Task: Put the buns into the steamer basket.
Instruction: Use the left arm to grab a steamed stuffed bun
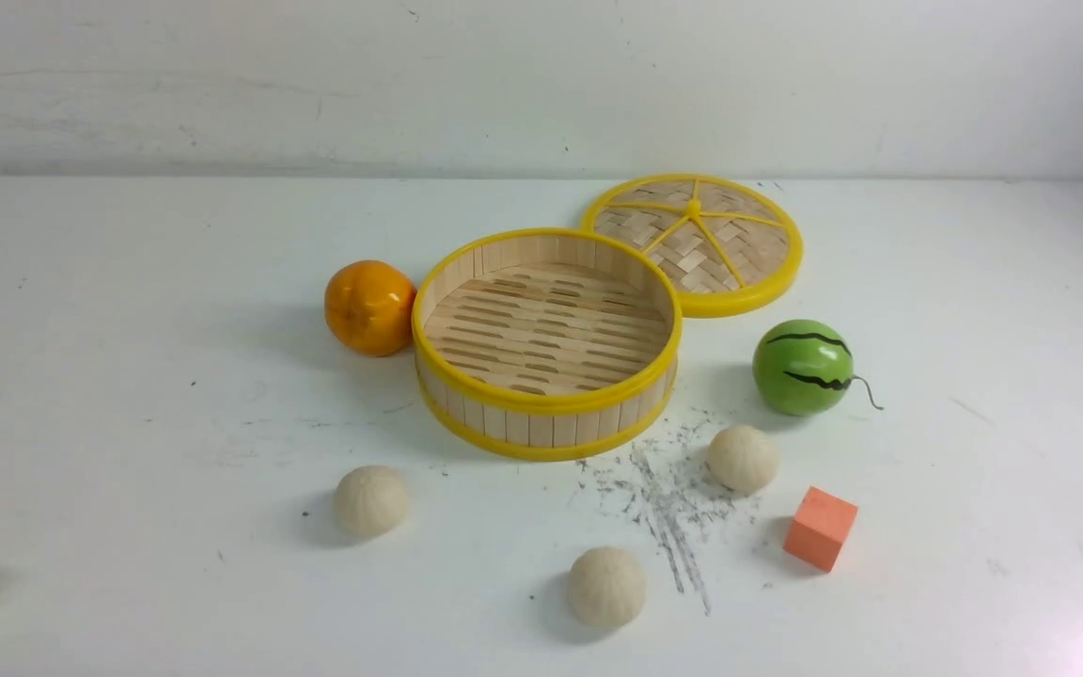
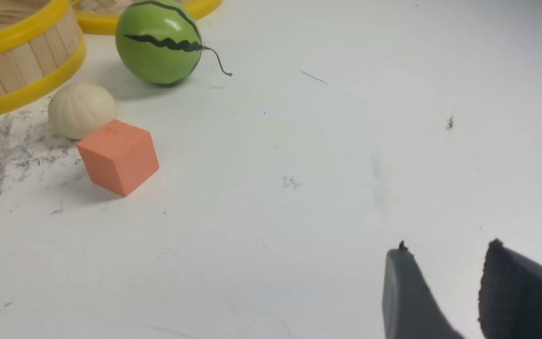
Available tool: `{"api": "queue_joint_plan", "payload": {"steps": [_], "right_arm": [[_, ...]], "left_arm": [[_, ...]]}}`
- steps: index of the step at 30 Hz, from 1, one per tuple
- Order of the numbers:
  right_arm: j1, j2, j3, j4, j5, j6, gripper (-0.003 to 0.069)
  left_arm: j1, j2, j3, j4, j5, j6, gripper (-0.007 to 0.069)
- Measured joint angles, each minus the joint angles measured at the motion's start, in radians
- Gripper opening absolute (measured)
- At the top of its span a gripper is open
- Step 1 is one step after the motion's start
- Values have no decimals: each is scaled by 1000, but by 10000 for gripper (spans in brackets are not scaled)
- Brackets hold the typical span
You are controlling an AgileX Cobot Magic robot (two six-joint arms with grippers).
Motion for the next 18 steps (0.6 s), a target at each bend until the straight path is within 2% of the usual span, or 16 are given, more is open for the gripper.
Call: {"api": "queue_joint_plan", "payload": {"steps": [18], "right_arm": [[0, 0, 0, 0, 0, 0, 239]], "left_arm": [[0, 0, 0, 7, -5, -1, 238]]}}
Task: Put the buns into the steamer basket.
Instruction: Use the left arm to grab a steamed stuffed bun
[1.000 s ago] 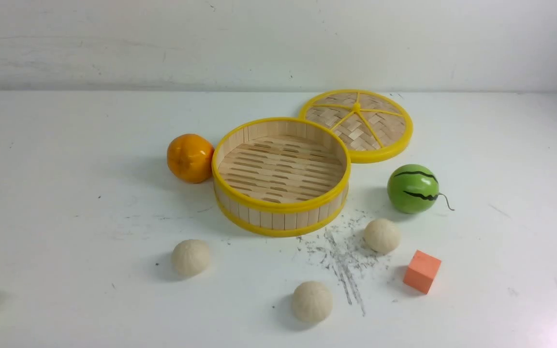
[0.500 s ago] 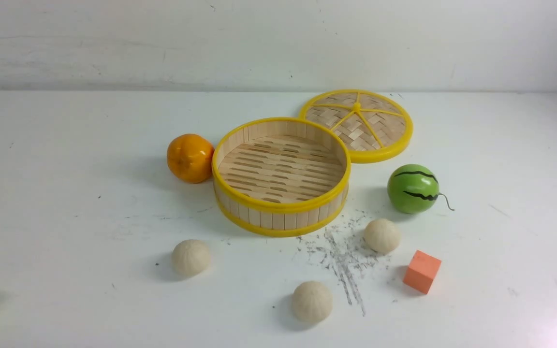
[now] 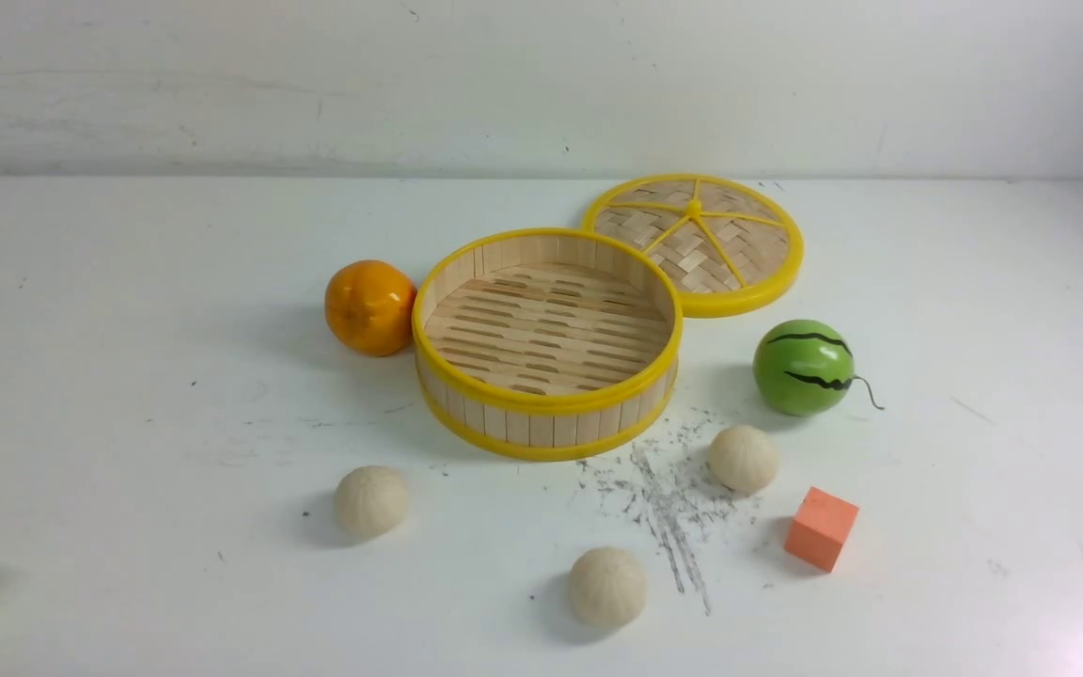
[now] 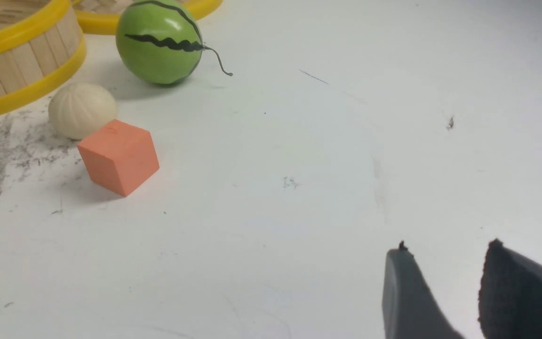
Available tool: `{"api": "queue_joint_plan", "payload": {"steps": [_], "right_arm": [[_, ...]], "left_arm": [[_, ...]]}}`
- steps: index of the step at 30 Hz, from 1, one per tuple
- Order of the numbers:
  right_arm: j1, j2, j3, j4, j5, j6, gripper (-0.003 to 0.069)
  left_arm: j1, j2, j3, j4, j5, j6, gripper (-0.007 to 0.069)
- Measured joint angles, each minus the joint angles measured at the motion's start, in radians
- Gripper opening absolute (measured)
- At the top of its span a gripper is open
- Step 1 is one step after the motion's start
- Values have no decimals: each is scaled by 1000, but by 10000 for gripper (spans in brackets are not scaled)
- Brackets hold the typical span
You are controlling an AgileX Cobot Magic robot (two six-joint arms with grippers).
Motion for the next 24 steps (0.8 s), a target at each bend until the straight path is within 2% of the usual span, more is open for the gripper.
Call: {"api": "queue_joint_plan", "payload": {"steps": [2, 5, 6, 7, 8, 10, 14, 17, 19, 22, 24], "right_arm": [[0, 0, 0, 0, 0, 0, 239], [0, 0, 0, 0, 0, 0, 239], [0, 0, 0, 0, 0, 0, 239], [0, 0, 0, 0, 0, 0, 239], [0, 0, 0, 0, 0, 0, 239], [0, 0, 0, 0, 0, 0, 239], [0, 0, 0, 0, 0, 0, 239], [0, 0, 0, 0, 0, 0, 239], [0, 0, 0, 0, 0, 0, 239], [0, 0, 0, 0, 0, 0, 239], [0, 0, 0, 0, 0, 0, 239]], "left_arm": [[0, 0, 0, -65, -18, -42, 238], [0, 0, 0, -245, -49, -179, 238], [0, 0, 0, -449, -75, -301, 238], [0, 0, 0, -579, -86, -383, 238], [0, 0, 0, -579, -86, -395, 238], [0, 0, 0, -760, -97, -486, 238], [0, 0, 0, -911, -104, -529, 238], [0, 0, 0, -1005, -109, -537, 238], [0, 0, 0, -1091, -113, -495, 238], [0, 0, -19, -1114, -82, -355, 236], [0, 0, -86, -1115, -31, -204, 220]]}}
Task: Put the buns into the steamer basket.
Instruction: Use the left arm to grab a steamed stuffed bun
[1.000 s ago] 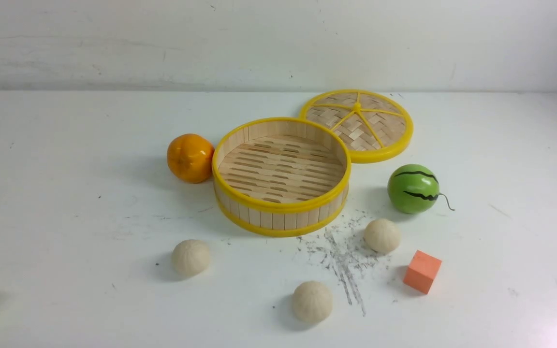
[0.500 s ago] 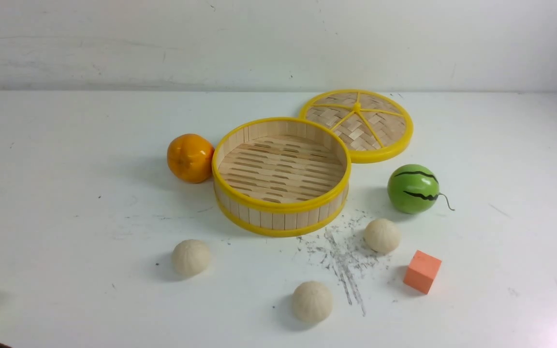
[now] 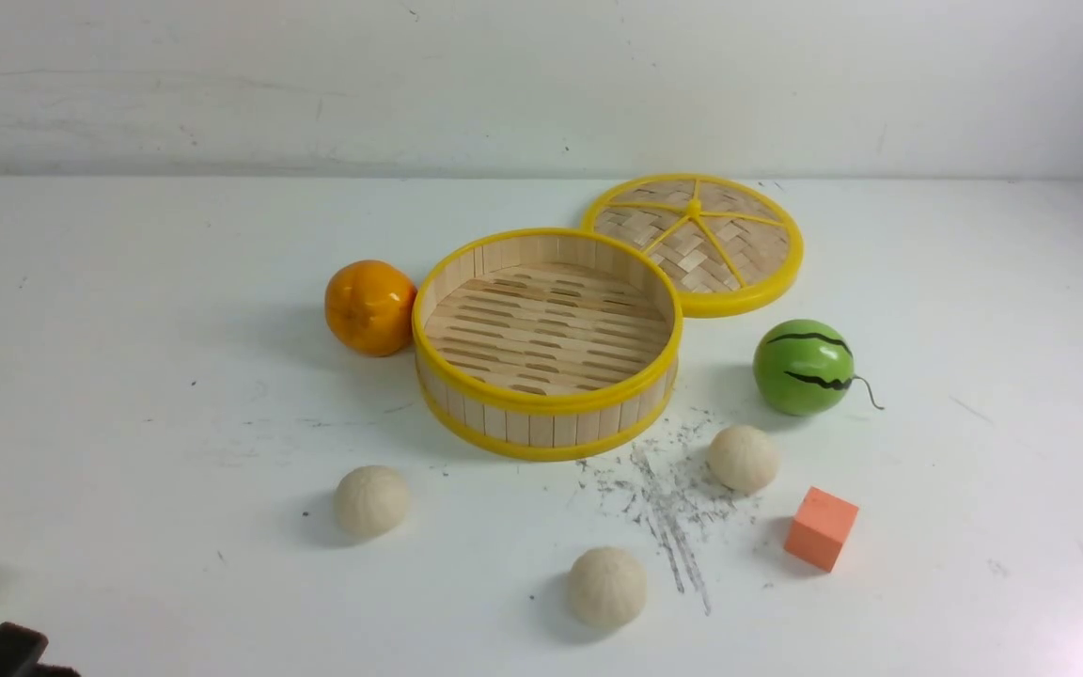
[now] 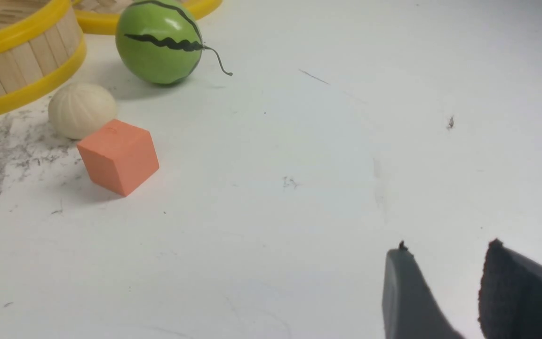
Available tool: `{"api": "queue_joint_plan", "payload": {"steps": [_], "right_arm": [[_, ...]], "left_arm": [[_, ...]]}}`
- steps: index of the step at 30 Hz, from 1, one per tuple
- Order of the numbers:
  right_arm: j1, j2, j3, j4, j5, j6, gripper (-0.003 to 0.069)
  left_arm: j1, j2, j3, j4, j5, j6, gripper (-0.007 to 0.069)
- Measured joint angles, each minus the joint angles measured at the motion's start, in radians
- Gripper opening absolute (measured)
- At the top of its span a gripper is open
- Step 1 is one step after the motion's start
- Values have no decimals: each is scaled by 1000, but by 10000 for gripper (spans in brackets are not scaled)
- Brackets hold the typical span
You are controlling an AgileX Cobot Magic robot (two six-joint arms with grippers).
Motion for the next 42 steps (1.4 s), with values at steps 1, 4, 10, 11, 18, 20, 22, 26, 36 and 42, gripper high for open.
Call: {"api": "queue_joint_plan", "payload": {"steps": [1, 4, 10, 11, 18, 20, 22, 26, 36, 42], "right_arm": [[0, 0, 0, 0, 0, 0, 239], [0, 0, 0, 0, 0, 0, 239], [0, 0, 0, 0, 0, 0, 239], [0, 0, 0, 0, 0, 0, 239], [0, 0, 0, 0, 0, 0, 239], [0, 0, 0, 0, 0, 0, 239], [0, 0, 0, 0, 0, 0, 239], [0, 0, 0, 0, 0, 0, 239], [0, 0, 0, 0, 0, 0, 239], [0, 0, 0, 0, 0, 0, 239]], "left_arm": [[0, 0, -8, 2, 5, 14, 217], [0, 81, -212, 127, 140, 233, 89], [0, 410, -556, 520, 492, 353, -13], [0, 505, -639, 605, 579, 376, -13], [-44, 916, -986, 956, 877, 423, -13], [-107, 1000, -1032, 1007, 883, 420, -13], [-164, 1077, -1070, 1044, 885, 416, -13], [-290, 1238, -1136, 1098, 871, 372, -13], [-399, 1577, -1279, 1128, 751, 269, 139], [-412, 1744, -1343, 1110, 681, 269, 423]]}}
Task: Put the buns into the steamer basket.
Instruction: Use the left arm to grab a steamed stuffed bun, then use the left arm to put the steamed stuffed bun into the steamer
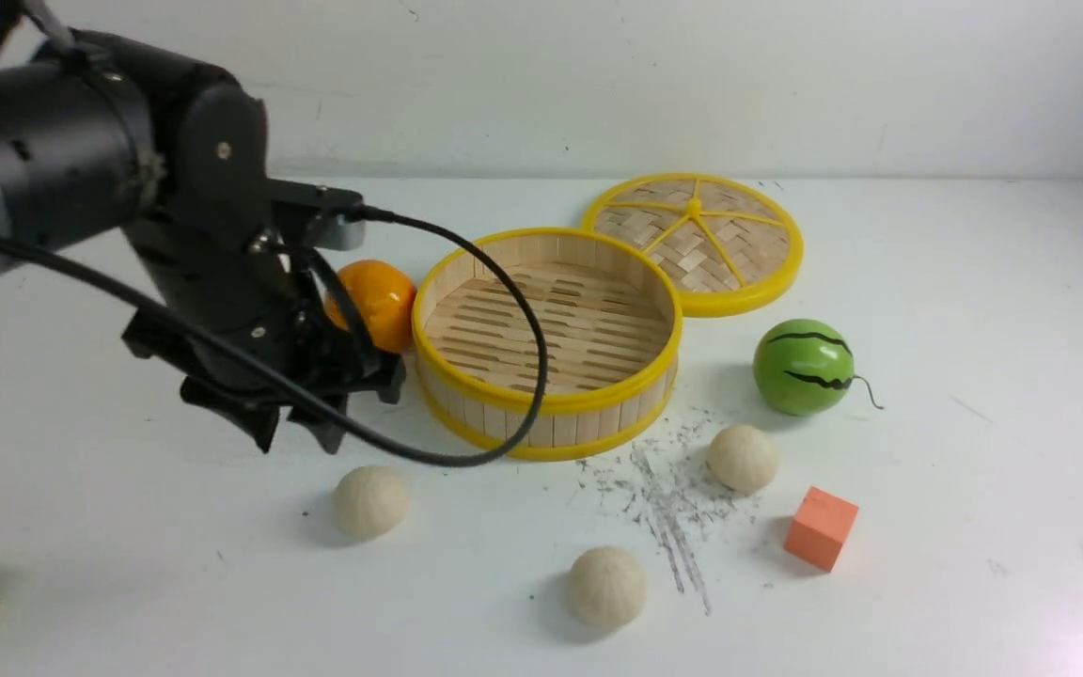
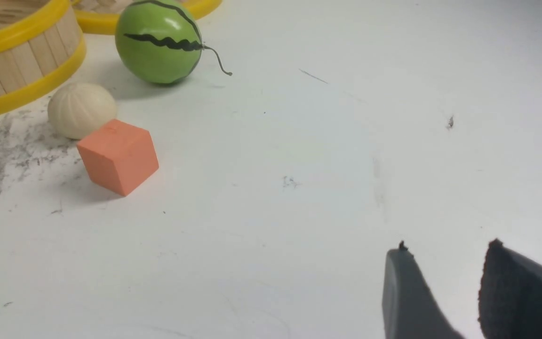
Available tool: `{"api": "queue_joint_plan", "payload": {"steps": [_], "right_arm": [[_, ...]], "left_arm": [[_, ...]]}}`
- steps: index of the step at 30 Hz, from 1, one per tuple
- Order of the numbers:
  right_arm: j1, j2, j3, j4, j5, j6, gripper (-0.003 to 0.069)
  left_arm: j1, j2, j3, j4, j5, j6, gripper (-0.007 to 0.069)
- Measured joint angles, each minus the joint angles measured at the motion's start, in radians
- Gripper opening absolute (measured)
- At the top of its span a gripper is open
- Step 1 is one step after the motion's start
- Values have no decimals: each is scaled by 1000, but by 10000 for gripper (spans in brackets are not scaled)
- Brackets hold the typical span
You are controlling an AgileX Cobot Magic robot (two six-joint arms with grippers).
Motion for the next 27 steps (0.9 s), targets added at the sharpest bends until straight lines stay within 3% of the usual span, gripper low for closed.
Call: {"api": "queue_joint_plan", "payload": {"steps": [4, 11, 15, 20, 22, 27], "right_arm": [[0, 0, 0, 0, 0, 0, 239], [0, 0, 0, 0, 0, 0, 239], [0, 0, 0, 0, 0, 0, 239], [0, 0, 0, 0, 0, 0, 239], [0, 0, 0, 0, 0, 0, 239], [0, 0, 0, 0, 0, 0, 239]], "left_arm": [[0, 81, -9, 0, -79, -3, 507], [0, 181, -10, -1, -140, -5, 466], [0, 226, -10, -16, -155, -7, 344], [0, 232, -46, -22, -136, -5, 43], [0, 230, -102, -21, -97, 9, -3], [-9, 208, -315, -34, -28, 34, -6]]}}
